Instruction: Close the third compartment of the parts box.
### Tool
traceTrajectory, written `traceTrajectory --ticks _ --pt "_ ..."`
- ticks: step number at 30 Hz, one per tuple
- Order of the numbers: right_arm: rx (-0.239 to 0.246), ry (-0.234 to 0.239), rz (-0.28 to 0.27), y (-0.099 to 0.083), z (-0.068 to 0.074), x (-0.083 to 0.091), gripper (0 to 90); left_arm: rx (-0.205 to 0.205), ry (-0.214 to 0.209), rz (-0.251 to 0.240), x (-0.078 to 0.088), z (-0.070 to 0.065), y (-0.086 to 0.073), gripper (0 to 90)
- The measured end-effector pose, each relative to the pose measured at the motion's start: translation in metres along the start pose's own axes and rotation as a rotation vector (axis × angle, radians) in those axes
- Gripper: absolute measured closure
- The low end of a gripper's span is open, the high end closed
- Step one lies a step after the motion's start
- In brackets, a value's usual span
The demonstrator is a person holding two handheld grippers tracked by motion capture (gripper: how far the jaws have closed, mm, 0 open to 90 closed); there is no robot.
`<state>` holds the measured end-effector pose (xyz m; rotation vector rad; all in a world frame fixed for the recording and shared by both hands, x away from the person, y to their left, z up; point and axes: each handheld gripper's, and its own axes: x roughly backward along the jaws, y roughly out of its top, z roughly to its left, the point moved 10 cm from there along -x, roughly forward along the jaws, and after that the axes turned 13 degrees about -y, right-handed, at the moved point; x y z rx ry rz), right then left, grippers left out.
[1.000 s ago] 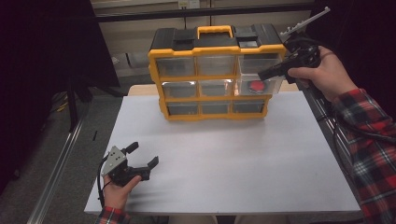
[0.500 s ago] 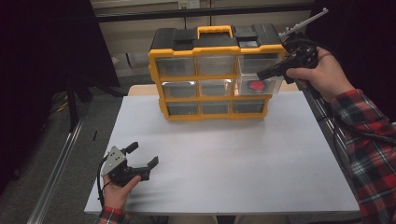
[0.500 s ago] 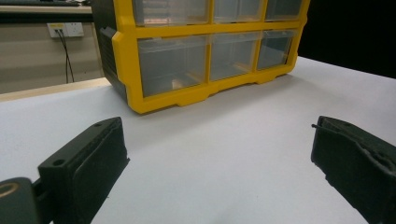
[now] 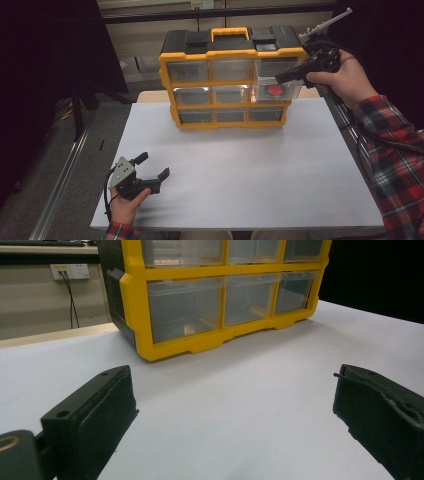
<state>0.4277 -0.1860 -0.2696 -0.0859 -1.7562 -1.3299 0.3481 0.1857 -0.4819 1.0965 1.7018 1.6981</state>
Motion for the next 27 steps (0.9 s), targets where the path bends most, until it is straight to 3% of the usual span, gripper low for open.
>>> traceTrajectory --ticks 27 --pt "0.006 -0.016 -0.013 0.0017 -0.002 -0.0039 90.0 0.005 -0.01 -0.007 -0.0006 -0.0015 0.0 3.1"
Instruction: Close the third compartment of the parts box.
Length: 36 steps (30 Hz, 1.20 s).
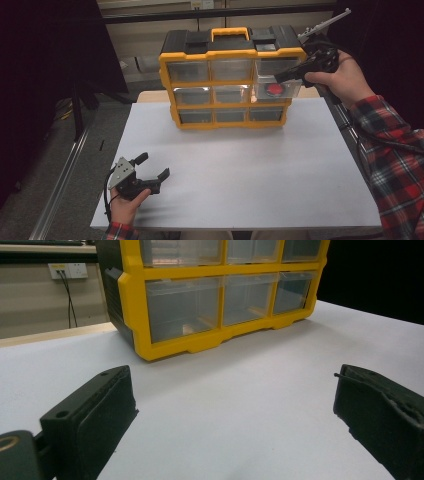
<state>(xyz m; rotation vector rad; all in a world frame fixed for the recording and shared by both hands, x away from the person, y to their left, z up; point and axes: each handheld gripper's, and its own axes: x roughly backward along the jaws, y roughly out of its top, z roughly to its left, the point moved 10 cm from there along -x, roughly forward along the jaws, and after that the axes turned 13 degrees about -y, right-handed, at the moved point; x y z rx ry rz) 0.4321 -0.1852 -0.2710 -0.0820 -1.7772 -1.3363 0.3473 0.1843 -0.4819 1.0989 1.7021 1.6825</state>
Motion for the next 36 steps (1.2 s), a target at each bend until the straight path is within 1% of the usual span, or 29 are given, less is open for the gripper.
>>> traceTrajectory --ticks 2,5,6,8,9,11,15,16,17,18,20,21,23,24,25,26,31,32,36 --pt "0.0 0.003 0.0 0.0001 0.0 -0.0008 90.0 0.002 0.008 0.008 0.0003 0.0009 -0.0009 2.9" --pt "0.001 -0.001 -0.001 0.0007 -0.0001 -0.0013 90.0 0.004 0.008 0.003 0.0003 0.0008 -0.0007 2.7" --pt "0.002 -0.007 -0.001 0.0011 -0.0003 -0.0017 90.0 -0.001 -0.001 0.002 0.0004 0.0006 -0.0003 2.6" --pt "0.008 -0.007 -0.001 0.0015 0.0 -0.002 90.0 -0.006 0.002 0.003 0.0011 0.0013 -0.0002 2.4" --pt "0.006 -0.013 0.0 0.0017 -0.0002 -0.0024 90.0 -0.006 0.001 0.002 0.0011 0.0013 0.0 2.3" --pt "0.008 -0.006 0.0 0.002 0.0004 -0.0028 90.0 0.0 0.001 -0.004 0.0006 0.001 0.0002 2.2" --pt "0.009 -0.009 -0.002 0.0024 -0.0002 -0.0036 90.0 0.003 -0.005 -0.004 0.0002 0.0001 0.0001 1.7" --pt "0.005 -0.009 -0.004 0.0025 -0.0004 -0.0037 90.0 -0.004 -0.007 -0.001 0.0005 0.0002 0.0002 1.7" --pt "0.007 -0.009 -0.004 0.0025 -0.0005 -0.0042 90.0 -0.002 -0.009 -0.006 0.0002 -0.0003 0.0007 1.7" --pt "0.006 -0.011 0.002 0.0022 -0.0005 -0.004 90.0 -0.009 -0.011 0.002 0.0008 0.0001 0.0002 1.6" --pt "0.006 -0.012 -0.001 0.0027 -0.0003 -0.0046 90.0 0.006 -0.01 -0.01 -0.0003 -0.0006 0.0006 1.6" --pt "0.004 -0.011 0.002 0.0026 0.0004 -0.005 90.0 0.0 -0.01 -0.004 -0.0001 -0.0002 0.0003 1.6" --pt "0.008 -0.008 -0.001 0.0028 0.0011 -0.0056 90.0 0.005 -0.012 -0.006 -0.0005 -0.0009 0.0002 1.6" --pt "0.009 -0.007 -0.002 0.0028 0.0012 -0.0059 90.0 0.0 -0.015 -0.01 -0.0006 -0.001 0.0009 1.6" --pt "0.007 -0.008 -0.003 0.003 0.0012 -0.0061 90.0 -0.005 -0.017 -0.004 0.0 -0.0007 0.0005 1.6" --pt "0.006 -0.009 -0.004 0.0033 0.001 -0.0064 90.0 0.001 -0.017 -0.012 -0.0001 -0.0011 0.0012 1.6" --pt "0.004 -0.017 0.0 0.0037 0.0 -0.0068 90.0 0.002 -0.018 -0.005 0.0002 -0.0009 0.0006 1.5" --pt "0.003 -0.024 0.0 0.004 -0.0005 -0.0072 90.0 0.001 -0.018 -0.006 0.0002 -0.0009 0.0007 1.6" --pt "0.009 -0.026 0.0 0.0041 -0.001 -0.0085 90.0 0.002 -0.013 -0.01 0.0006 -0.0002 0.0013 1.6"
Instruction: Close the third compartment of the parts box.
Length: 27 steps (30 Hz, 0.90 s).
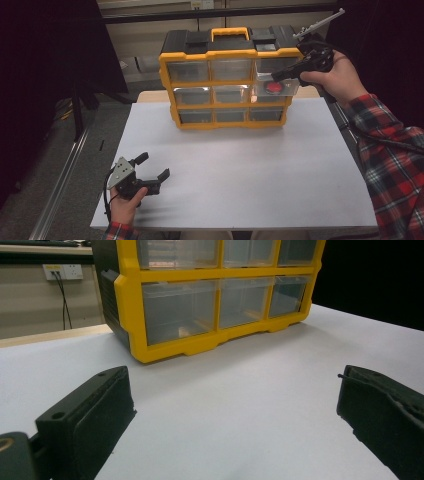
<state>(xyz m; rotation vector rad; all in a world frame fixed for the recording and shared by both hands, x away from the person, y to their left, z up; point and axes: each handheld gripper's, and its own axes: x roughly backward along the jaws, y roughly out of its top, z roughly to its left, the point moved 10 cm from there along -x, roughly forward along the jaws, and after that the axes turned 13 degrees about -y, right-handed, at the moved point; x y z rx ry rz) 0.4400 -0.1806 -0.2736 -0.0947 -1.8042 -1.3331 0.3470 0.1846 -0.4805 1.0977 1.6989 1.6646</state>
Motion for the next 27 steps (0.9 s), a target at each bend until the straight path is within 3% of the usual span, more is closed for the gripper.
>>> traceTrajectory --ticks 27 --pt "-0.014 -0.048 -0.007 0.001 -0.012 -0.007 90.0 0.008 0.002 0.007 -0.001 0.0 -0.002 1.5"
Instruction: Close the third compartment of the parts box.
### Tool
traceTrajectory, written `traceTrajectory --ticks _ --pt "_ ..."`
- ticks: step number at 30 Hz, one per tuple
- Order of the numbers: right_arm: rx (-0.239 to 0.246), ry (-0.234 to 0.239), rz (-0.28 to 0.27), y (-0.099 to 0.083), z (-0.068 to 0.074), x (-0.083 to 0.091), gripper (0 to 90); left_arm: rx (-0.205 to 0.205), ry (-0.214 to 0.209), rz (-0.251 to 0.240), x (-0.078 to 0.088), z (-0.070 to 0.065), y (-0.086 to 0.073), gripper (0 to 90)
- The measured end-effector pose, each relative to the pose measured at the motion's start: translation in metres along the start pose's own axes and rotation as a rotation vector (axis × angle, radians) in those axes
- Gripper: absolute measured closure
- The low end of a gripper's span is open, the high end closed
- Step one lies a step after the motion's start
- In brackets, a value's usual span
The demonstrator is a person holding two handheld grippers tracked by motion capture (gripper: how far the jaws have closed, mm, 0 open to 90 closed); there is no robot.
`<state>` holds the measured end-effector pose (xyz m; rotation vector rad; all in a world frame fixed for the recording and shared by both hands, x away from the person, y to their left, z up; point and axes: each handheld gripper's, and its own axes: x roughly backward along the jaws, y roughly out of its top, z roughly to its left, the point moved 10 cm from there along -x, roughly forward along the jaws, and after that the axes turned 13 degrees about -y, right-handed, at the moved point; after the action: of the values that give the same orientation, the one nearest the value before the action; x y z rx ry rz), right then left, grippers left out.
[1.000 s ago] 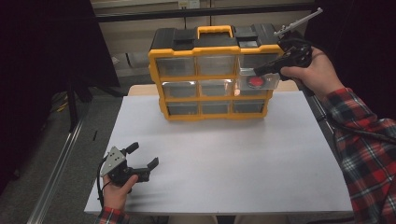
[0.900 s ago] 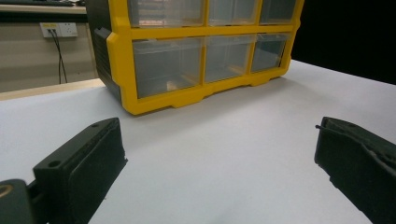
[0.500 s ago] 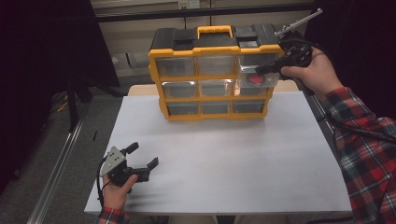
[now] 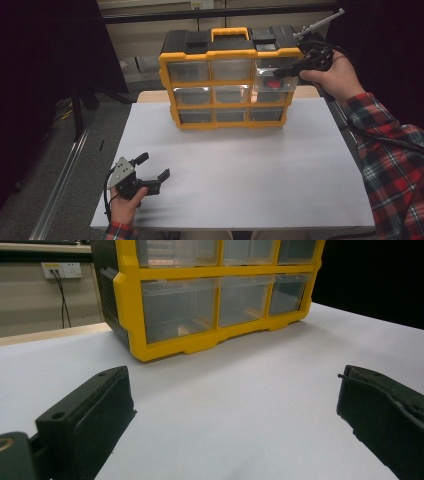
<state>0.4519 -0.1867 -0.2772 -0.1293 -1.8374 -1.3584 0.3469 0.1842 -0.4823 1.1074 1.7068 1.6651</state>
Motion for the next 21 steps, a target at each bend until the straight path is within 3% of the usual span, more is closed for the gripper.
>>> traceTrajectory --ticks 21 --pt "-0.013 -0.03 -0.002 0.0025 -0.0048 -0.0047 90.0 -0.008 -0.007 -0.002 0.0007 0.0003 0.0007 1.5"
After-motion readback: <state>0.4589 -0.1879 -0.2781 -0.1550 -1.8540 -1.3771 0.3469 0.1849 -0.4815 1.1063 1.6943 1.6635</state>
